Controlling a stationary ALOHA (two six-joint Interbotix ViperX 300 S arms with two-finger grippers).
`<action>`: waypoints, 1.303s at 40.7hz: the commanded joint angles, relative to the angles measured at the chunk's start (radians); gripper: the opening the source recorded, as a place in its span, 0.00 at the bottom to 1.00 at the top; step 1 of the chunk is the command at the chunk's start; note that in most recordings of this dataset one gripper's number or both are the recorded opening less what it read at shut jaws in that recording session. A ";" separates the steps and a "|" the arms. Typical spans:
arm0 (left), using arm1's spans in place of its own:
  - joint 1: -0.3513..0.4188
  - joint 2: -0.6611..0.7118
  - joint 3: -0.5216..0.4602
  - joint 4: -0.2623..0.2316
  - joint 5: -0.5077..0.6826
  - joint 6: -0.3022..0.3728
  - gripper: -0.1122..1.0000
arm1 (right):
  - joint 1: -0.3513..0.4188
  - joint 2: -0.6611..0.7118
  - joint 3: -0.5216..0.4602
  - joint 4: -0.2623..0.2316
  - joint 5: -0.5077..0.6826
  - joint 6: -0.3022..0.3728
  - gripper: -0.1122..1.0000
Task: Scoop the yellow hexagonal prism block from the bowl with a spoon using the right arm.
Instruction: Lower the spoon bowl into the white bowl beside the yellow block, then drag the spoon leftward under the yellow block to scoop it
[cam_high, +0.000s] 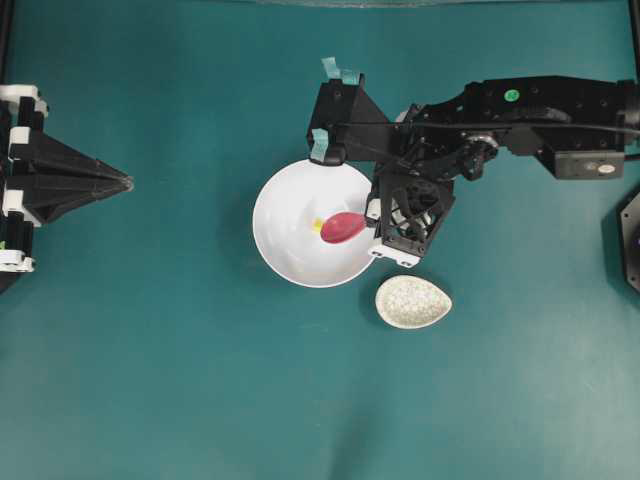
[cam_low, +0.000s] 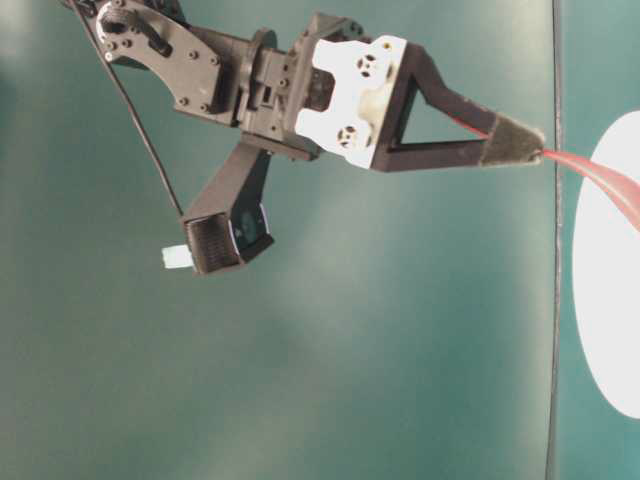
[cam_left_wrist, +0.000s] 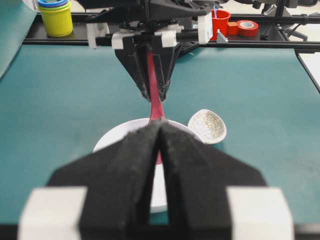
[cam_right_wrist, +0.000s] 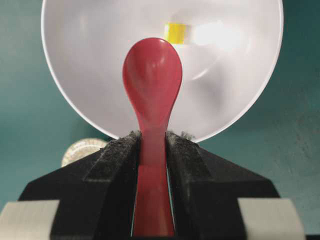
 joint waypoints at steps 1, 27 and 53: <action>0.002 0.006 -0.021 0.003 -0.009 -0.002 0.15 | -0.002 -0.005 -0.021 -0.003 -0.005 0.002 0.31; 0.002 0.006 -0.020 0.003 -0.008 -0.005 0.15 | -0.002 0.035 -0.015 -0.005 -0.020 0.000 0.31; 0.002 0.006 -0.020 0.003 -0.005 -0.005 0.15 | -0.002 0.067 -0.015 -0.014 -0.147 -0.011 0.31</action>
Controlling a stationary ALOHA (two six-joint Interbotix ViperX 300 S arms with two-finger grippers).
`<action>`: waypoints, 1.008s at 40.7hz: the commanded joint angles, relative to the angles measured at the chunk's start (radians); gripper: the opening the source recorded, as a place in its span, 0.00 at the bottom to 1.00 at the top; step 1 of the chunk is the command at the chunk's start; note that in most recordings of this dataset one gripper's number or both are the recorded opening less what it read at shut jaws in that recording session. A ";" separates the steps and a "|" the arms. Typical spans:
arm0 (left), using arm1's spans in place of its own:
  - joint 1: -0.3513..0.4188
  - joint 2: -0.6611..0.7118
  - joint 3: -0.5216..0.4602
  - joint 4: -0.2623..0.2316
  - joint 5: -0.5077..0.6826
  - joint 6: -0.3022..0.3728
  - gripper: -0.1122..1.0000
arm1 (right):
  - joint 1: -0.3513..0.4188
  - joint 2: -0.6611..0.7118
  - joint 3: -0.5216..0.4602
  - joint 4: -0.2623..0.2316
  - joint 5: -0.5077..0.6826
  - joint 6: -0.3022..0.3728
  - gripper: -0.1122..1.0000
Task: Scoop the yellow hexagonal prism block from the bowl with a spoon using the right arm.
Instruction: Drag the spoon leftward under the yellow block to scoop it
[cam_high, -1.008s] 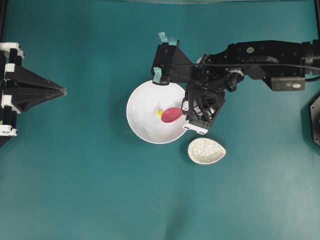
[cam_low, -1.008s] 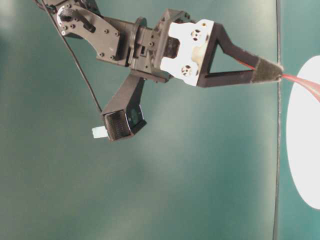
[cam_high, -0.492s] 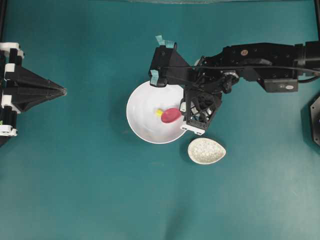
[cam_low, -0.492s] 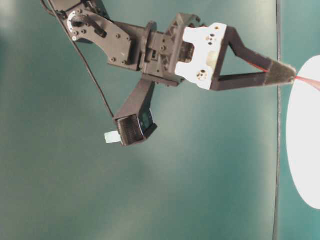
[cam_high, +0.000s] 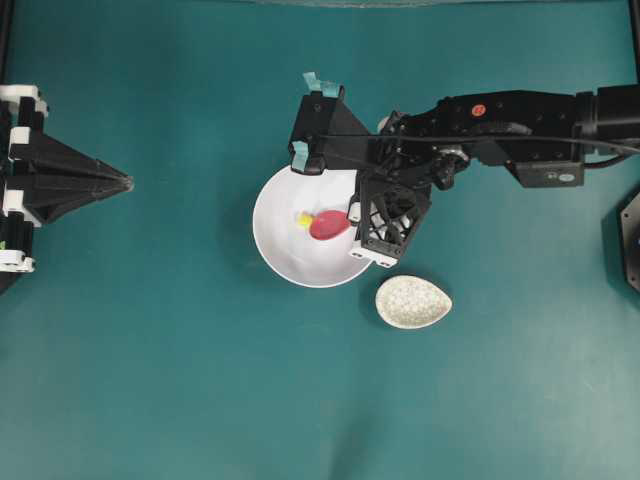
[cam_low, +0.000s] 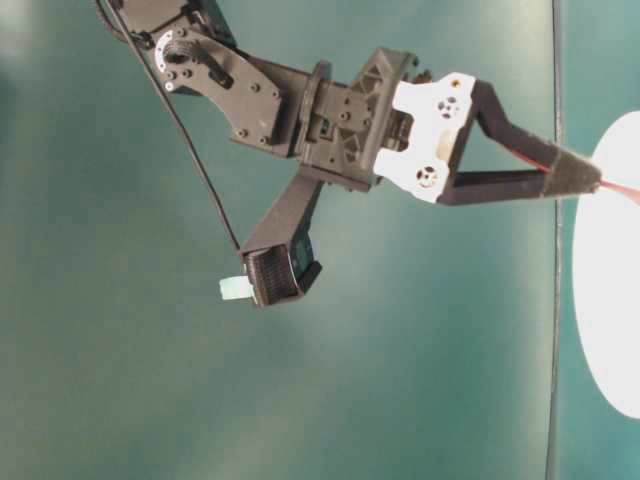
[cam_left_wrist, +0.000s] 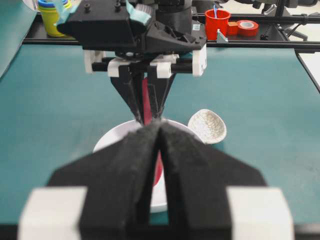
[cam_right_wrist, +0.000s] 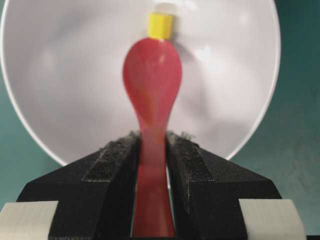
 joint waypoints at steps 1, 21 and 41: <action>0.000 0.008 -0.020 0.003 -0.005 -0.002 0.15 | -0.002 -0.012 -0.014 -0.002 -0.025 -0.003 0.31; 0.000 0.009 -0.020 0.003 -0.003 -0.006 0.15 | -0.003 -0.011 -0.014 -0.028 -0.112 -0.005 0.31; 0.002 0.009 -0.020 0.003 -0.003 -0.012 0.15 | -0.002 -0.011 -0.014 -0.032 -0.186 -0.005 0.31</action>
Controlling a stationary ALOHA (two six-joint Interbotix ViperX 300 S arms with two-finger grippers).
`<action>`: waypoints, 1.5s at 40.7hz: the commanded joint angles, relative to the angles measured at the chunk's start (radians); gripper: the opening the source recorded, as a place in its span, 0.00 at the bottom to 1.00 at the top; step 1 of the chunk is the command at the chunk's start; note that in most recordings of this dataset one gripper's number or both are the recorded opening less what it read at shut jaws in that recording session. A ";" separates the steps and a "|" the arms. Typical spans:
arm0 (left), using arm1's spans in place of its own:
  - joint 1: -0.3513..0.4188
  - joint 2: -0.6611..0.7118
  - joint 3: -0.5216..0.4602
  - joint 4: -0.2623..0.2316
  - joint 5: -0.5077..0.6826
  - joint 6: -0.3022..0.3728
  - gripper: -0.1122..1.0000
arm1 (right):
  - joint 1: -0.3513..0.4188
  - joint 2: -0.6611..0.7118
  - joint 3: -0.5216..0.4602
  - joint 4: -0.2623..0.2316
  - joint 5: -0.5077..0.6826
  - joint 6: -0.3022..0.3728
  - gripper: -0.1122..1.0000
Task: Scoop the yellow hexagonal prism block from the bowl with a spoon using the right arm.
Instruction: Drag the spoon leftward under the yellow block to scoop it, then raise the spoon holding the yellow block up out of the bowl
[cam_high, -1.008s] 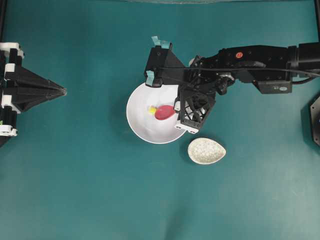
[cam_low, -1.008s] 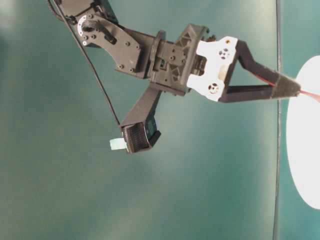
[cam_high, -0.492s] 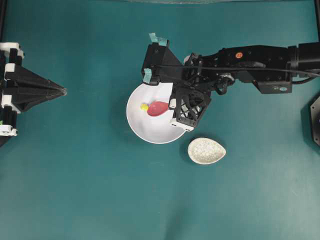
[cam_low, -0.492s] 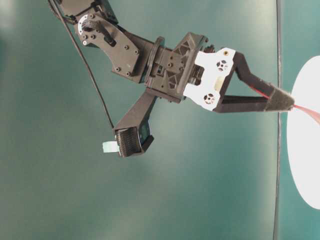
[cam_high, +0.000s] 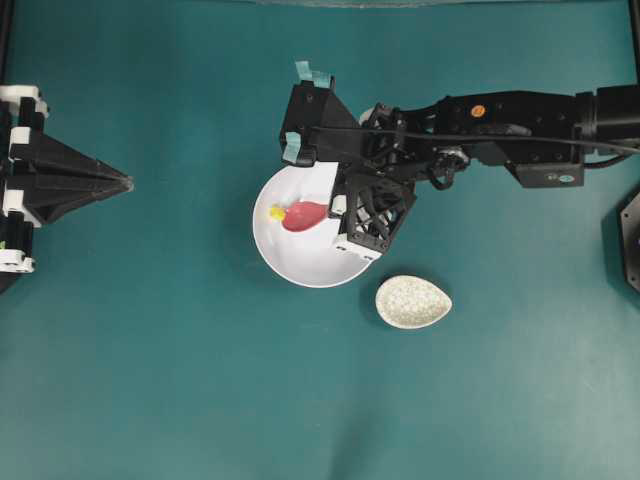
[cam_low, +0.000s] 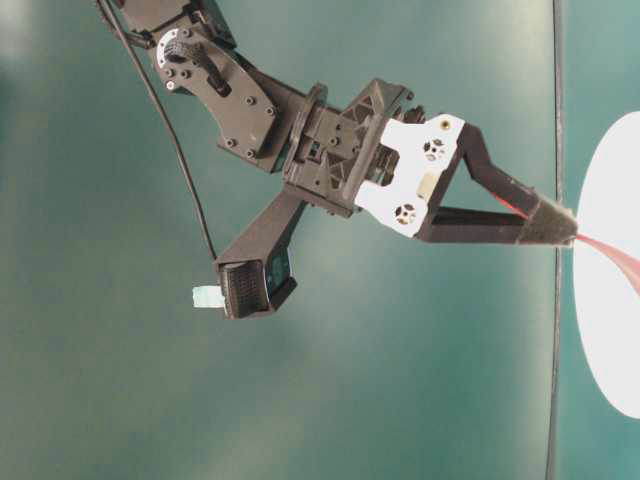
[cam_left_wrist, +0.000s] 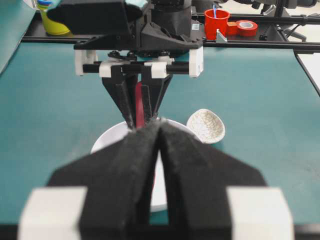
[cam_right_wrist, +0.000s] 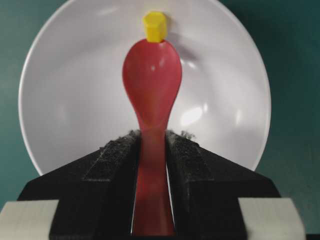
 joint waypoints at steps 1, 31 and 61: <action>0.000 0.008 -0.018 0.003 -0.006 -0.002 0.15 | -0.002 -0.011 -0.014 -0.002 -0.018 -0.002 0.31; 0.000 0.006 -0.020 0.003 -0.008 -0.005 0.15 | -0.002 -0.012 -0.014 -0.002 -0.083 -0.002 0.31; 0.002 0.008 -0.020 0.002 -0.012 -0.008 0.15 | 0.003 -0.130 0.098 -0.002 -0.239 0.000 0.31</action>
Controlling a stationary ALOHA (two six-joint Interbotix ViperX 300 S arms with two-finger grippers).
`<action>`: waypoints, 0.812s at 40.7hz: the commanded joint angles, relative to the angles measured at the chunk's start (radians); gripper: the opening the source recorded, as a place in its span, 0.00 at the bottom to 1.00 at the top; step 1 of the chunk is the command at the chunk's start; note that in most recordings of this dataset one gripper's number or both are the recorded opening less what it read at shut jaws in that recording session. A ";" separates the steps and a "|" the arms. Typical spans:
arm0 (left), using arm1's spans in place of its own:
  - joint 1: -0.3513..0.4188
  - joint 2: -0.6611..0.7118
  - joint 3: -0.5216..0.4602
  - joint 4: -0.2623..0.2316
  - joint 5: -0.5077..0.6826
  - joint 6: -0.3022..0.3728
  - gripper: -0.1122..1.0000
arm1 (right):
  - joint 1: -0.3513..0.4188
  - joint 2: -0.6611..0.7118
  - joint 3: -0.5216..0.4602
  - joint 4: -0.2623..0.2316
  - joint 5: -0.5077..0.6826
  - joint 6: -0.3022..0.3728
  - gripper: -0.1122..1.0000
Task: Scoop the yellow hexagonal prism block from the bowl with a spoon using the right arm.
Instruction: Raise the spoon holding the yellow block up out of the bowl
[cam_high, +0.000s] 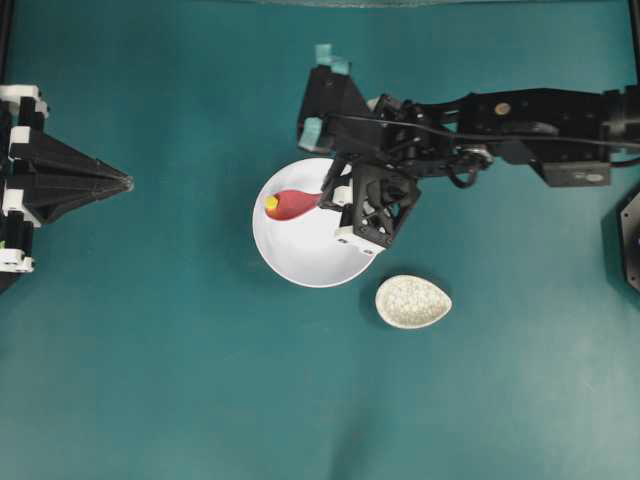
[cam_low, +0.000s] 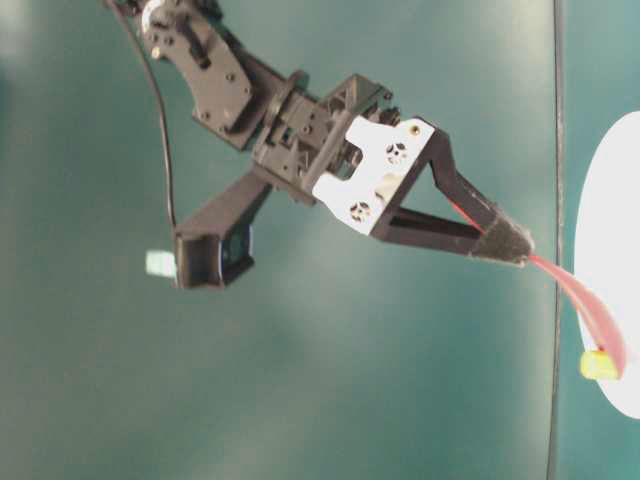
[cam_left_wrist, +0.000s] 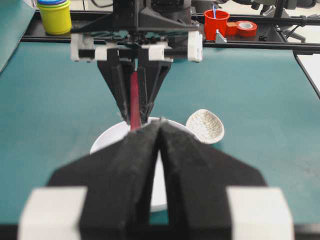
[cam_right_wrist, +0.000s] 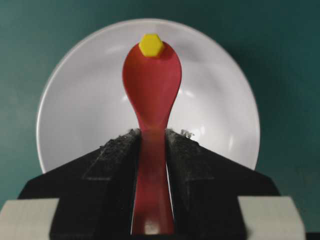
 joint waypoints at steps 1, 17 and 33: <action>0.000 0.008 -0.020 0.003 -0.009 -0.002 0.15 | 0.003 -0.058 0.025 -0.002 -0.083 -0.003 0.31; 0.002 0.008 -0.020 0.003 -0.011 -0.002 0.15 | 0.023 -0.252 0.270 -0.015 -0.491 -0.011 0.31; 0.002 0.006 -0.020 0.003 -0.011 -0.002 0.15 | 0.034 -0.416 0.413 -0.040 -0.646 -0.012 0.31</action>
